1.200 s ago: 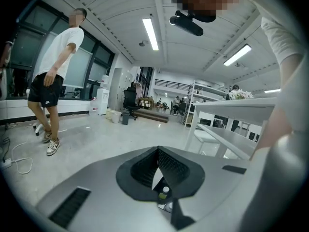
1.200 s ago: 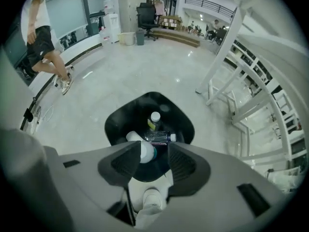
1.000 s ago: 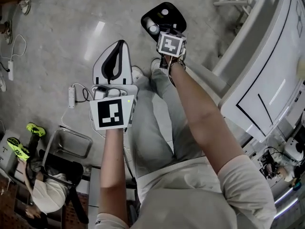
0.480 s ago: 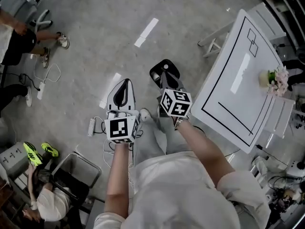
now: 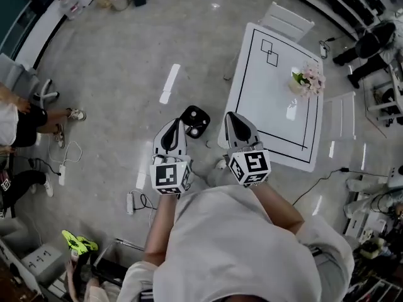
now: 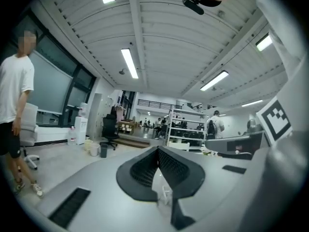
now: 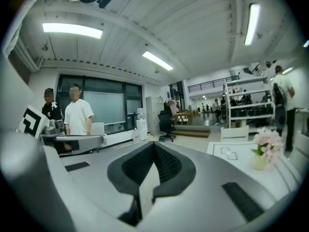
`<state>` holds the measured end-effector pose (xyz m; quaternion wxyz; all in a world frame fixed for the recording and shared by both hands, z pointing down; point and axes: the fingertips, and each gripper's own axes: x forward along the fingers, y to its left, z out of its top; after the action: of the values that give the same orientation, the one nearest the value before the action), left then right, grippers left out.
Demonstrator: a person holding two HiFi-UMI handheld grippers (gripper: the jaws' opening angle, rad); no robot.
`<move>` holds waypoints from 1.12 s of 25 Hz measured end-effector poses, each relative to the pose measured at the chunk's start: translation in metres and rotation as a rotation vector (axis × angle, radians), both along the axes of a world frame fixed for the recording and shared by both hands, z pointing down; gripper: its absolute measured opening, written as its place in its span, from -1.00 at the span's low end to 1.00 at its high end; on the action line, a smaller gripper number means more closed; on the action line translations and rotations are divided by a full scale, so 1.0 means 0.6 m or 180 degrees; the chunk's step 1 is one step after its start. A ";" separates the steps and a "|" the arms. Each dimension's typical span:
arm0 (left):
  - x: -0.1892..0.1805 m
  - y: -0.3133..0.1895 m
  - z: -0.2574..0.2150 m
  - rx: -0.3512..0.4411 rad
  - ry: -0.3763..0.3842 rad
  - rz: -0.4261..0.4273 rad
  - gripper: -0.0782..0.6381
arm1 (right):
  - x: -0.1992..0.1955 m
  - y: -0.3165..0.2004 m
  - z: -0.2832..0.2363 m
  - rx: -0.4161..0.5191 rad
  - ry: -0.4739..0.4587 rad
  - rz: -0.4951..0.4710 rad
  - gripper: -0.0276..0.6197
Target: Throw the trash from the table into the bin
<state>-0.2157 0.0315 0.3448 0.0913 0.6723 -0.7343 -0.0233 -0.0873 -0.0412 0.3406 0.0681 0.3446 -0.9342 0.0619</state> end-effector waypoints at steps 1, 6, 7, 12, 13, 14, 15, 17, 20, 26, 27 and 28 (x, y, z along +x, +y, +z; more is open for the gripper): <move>0.021 -0.015 -0.011 0.0040 -0.0012 0.0135 -0.76 | 0.033 -0.001 -0.013 0.0074 0.0013 0.0117 -0.88; 0.142 -0.080 -0.054 0.0188 -0.0197 0.0668 -0.76 | 0.198 -0.019 -0.070 0.0130 -0.0208 0.0697 -0.88; 0.166 -0.088 -0.060 0.0219 -0.0219 0.0720 -0.76 | 0.228 -0.021 -0.078 0.0165 -0.0236 0.0764 -0.88; 0.289 -0.093 -0.057 0.0212 -0.0080 0.0716 -0.76 | 0.357 -0.033 -0.097 0.0304 -0.0409 0.0875 -0.88; 0.321 -0.089 -0.053 0.0174 -0.0068 0.0716 -0.76 | 0.386 -0.031 -0.102 0.0328 -0.0455 0.0878 -0.88; 0.356 -0.084 -0.050 0.0139 -0.0070 0.0723 -0.76 | 0.417 -0.027 -0.106 0.0356 -0.0485 0.0869 -0.88; 0.395 -0.078 -0.051 0.0113 -0.0080 0.0740 -0.76 | 0.449 -0.021 -0.110 0.0385 -0.0495 0.0849 -0.88; 0.473 -0.065 -0.058 0.0105 -0.0092 0.0788 -0.76 | 0.514 -0.006 -0.113 0.0441 -0.0465 0.0797 -0.88; 0.582 -0.051 -0.068 0.0087 -0.0100 0.0878 -0.76 | 0.610 0.018 -0.109 0.0468 -0.0388 0.0749 -0.88; 0.735 -0.023 -0.076 -0.0037 -0.0242 0.1225 -0.76 | 0.753 0.042 -0.105 0.0337 -0.0438 0.0893 -0.88; 0.746 -0.023 -0.076 -0.0034 -0.0264 0.1250 -0.76 | 0.767 0.043 -0.104 0.0334 -0.0464 0.0920 -0.88; 0.755 -0.024 -0.076 -0.0027 -0.0286 0.1276 -0.76 | 0.779 0.044 -0.103 0.0330 -0.0496 0.0945 -0.88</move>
<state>0.2370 0.0173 0.2994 0.0640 0.8050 -0.5892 0.0284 0.3799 -0.0149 0.2789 -0.0322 0.4760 -0.8775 0.0495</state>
